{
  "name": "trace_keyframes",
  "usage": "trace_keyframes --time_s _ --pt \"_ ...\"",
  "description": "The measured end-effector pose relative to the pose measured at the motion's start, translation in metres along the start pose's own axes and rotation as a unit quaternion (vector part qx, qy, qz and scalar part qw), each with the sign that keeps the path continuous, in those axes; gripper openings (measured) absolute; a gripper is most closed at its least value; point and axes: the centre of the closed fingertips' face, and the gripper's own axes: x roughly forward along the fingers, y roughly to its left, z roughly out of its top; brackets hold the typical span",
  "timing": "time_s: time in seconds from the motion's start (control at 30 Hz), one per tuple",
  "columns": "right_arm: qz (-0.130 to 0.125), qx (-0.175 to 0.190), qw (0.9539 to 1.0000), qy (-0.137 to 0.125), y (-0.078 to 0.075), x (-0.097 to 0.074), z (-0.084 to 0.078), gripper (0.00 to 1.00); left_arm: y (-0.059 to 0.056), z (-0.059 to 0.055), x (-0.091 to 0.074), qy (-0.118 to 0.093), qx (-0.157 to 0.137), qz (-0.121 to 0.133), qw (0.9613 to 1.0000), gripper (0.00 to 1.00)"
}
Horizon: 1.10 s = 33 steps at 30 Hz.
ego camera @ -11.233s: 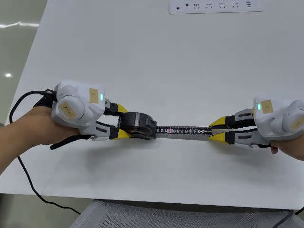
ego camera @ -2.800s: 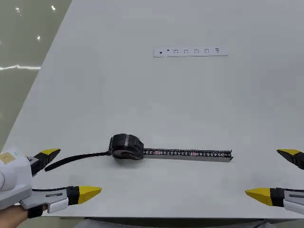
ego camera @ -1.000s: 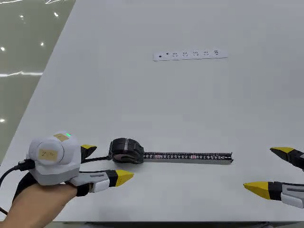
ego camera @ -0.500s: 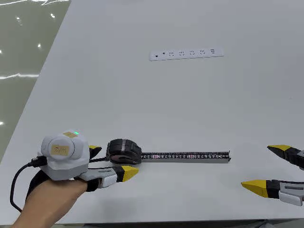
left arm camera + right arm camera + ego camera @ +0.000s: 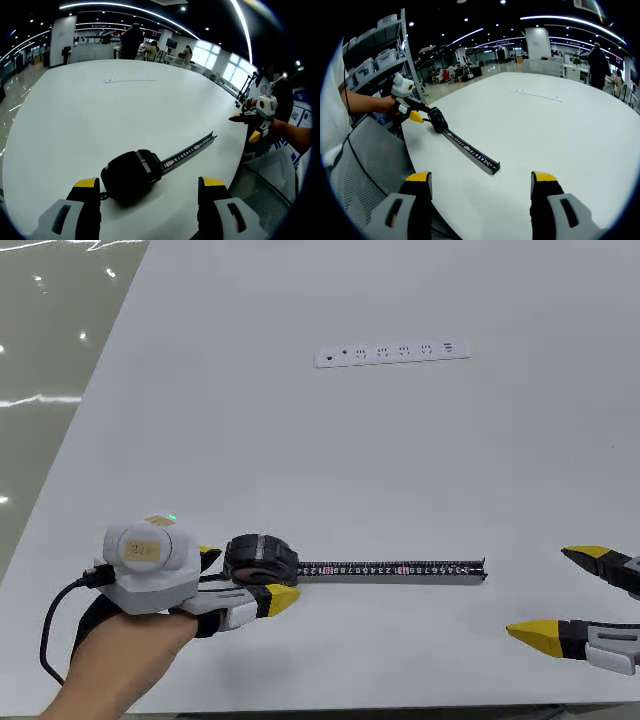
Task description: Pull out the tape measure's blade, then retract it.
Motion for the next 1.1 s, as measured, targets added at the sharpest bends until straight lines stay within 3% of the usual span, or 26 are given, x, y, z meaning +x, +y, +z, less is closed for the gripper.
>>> trace_keyframes --time_s 0.53,0.7,1.1 --pt "0.0 0.0 1.0 -0.001 0.0 0.004 0.0 0.8 0.002 0.004 0.003 -0.015 -0.021 0.011 0.9996 0.76" --pt "0.003 0.001 1.0 -0.004 0.0 0.007 0.0 0.79 0.003 0.003 0.005 -0.02 -0.02 0.025 0.9993 0.75" --pt "0.015 0.009 0.9998 -0.004 0.001 0.02 -0.004 0.77 0.01 0.006 0.007 -0.04 -0.053 0.059 0.996 0.69"
